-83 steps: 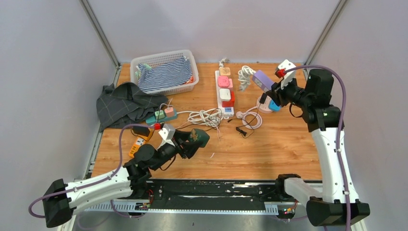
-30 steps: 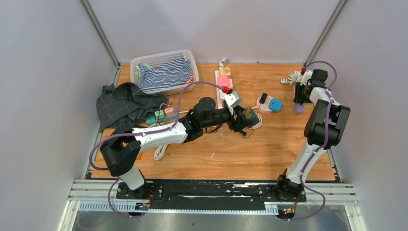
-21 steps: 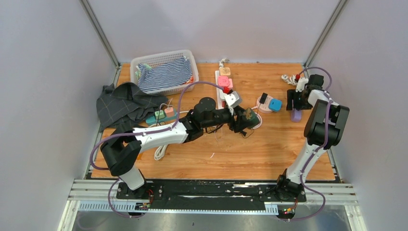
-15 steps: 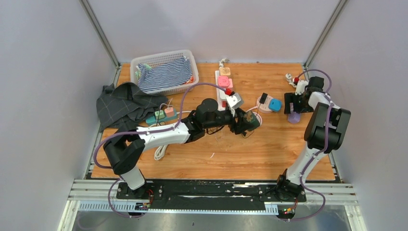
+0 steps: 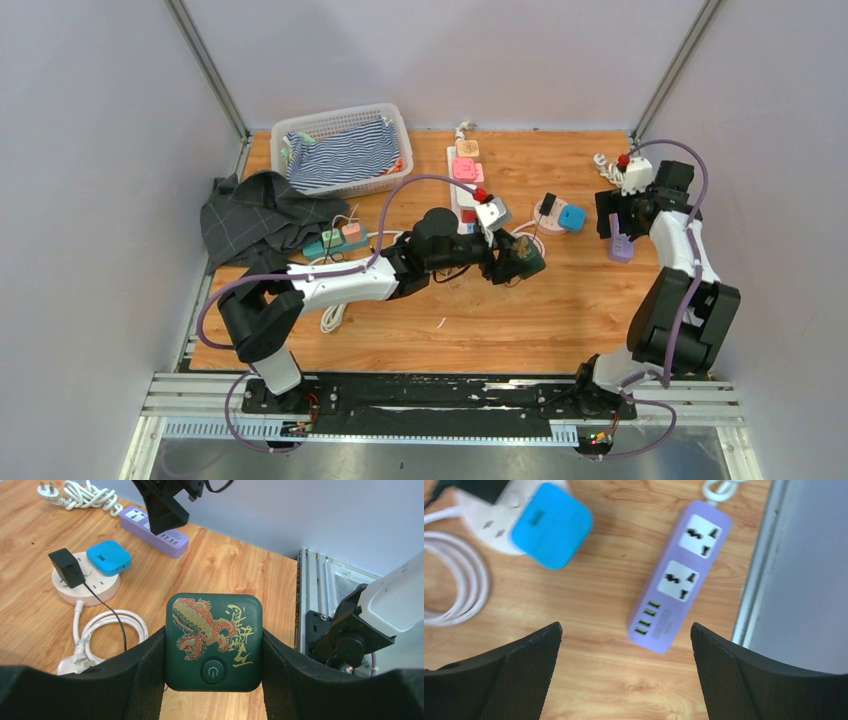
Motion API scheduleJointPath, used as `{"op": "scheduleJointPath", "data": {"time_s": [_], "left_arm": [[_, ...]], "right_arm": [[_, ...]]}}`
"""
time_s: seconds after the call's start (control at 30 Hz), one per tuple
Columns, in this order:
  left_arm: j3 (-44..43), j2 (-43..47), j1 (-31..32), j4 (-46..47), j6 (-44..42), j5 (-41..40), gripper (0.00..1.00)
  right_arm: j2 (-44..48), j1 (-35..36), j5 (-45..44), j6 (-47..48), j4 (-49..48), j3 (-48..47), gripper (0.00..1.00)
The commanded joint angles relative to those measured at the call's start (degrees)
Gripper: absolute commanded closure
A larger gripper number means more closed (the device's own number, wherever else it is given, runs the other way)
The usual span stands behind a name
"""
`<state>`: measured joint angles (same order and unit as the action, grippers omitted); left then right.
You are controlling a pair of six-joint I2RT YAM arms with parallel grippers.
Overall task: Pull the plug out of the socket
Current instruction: Place the plug at the corner of the board.
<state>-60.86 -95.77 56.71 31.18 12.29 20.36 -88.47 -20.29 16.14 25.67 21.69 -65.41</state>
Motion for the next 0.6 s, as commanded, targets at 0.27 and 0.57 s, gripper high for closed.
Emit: {"op": "scheduleJointPath", "data": {"time_s": [0.27,0.57], "left_arm": [[-2.3,-0.7,0.7,2.7,9.6,-7.0,1.0],[-0.9,-0.7,0.7,2.7,26.8,-22.9,1.0]], "right_arm": [[29.5,-0.7,48.1,25.0,7.3,17.9,0.0],[36.2,-0.7,65.5,58.4,29.0,20.6,0.0]]}}
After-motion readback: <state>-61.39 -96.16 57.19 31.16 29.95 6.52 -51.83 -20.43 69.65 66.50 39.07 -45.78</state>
